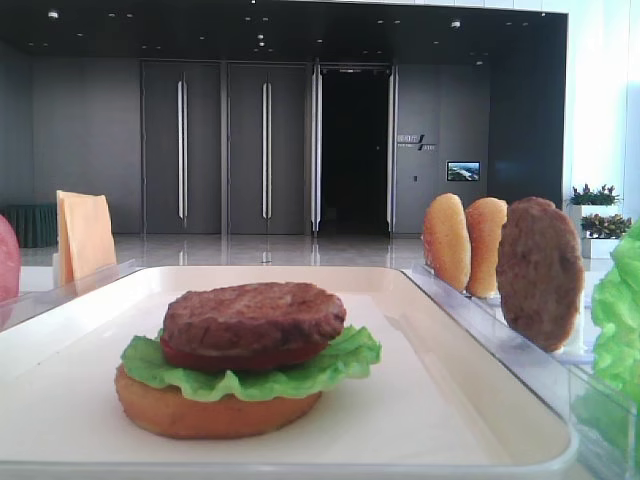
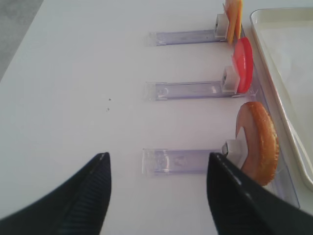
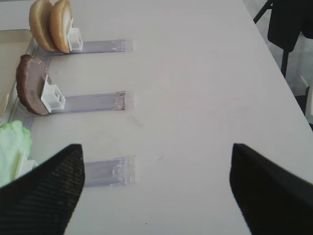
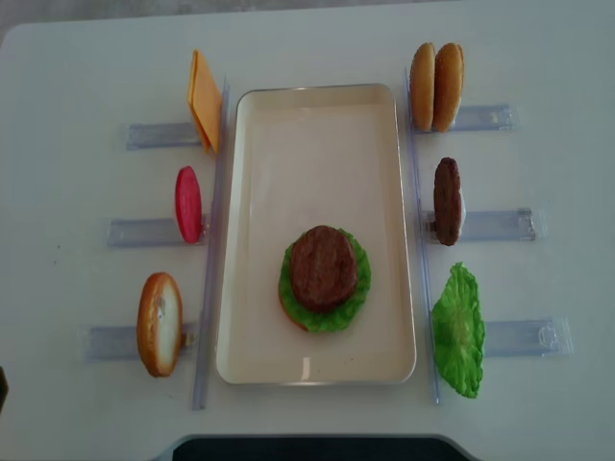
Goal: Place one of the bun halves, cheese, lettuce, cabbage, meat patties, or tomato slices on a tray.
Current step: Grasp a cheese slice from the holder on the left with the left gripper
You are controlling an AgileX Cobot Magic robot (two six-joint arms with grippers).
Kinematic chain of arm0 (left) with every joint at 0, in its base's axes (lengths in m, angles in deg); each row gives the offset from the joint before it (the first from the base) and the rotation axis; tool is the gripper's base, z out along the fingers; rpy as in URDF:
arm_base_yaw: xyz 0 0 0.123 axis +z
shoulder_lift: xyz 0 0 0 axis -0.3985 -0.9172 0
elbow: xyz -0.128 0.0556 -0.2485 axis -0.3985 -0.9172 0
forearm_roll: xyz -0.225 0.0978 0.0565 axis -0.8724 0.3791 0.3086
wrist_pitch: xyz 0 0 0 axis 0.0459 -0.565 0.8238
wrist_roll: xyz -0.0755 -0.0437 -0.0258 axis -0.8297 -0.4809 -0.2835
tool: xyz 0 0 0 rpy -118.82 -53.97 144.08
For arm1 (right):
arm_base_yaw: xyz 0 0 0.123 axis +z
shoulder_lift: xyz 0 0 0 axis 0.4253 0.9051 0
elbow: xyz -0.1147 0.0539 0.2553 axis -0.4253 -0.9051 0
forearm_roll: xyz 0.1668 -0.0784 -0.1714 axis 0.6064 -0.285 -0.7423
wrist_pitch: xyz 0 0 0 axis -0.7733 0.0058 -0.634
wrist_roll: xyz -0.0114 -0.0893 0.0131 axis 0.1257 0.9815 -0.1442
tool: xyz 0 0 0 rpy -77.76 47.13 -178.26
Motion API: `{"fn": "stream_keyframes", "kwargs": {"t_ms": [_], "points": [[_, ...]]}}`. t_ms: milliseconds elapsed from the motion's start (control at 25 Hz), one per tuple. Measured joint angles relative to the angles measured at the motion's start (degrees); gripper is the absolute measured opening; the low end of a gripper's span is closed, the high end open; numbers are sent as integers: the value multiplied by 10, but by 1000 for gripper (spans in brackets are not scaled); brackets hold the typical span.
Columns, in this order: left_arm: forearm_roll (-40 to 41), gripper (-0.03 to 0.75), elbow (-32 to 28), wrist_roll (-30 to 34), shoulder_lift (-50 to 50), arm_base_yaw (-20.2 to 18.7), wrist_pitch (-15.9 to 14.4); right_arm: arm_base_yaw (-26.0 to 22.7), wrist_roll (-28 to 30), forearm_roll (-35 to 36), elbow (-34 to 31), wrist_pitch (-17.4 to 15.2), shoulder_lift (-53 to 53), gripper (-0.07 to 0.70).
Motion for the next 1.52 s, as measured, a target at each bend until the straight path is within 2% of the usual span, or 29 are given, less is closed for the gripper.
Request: {"fn": "stream_keyframes", "kwargs": {"t_ms": [160, 400, 640, 840, 1080, 1520], "points": [[0, 471, 7, 0, -1, 0, -11, 0, 0, 0, 0, 0, 0, 577], [0, 471, 31, -14, -58, 0, -60, 0, 0, 0, 0, 0, 0, 577], [0, 471, 72, -41, -154, 0, -70, 0, 0, 0, 0, 0, 0, 577], [0, 471, 143, -46, -270, 0, -74, 0, 0, 0, 0, 0, 0, 577], [13, 471, 241, -88, -438, 0, -74, 0, 0, 0, 0, 0, 0, 577], [15, 471, 460, -90, -733, 0, -71, 0, 0, 0, 0, 0, 0, 577]]}}
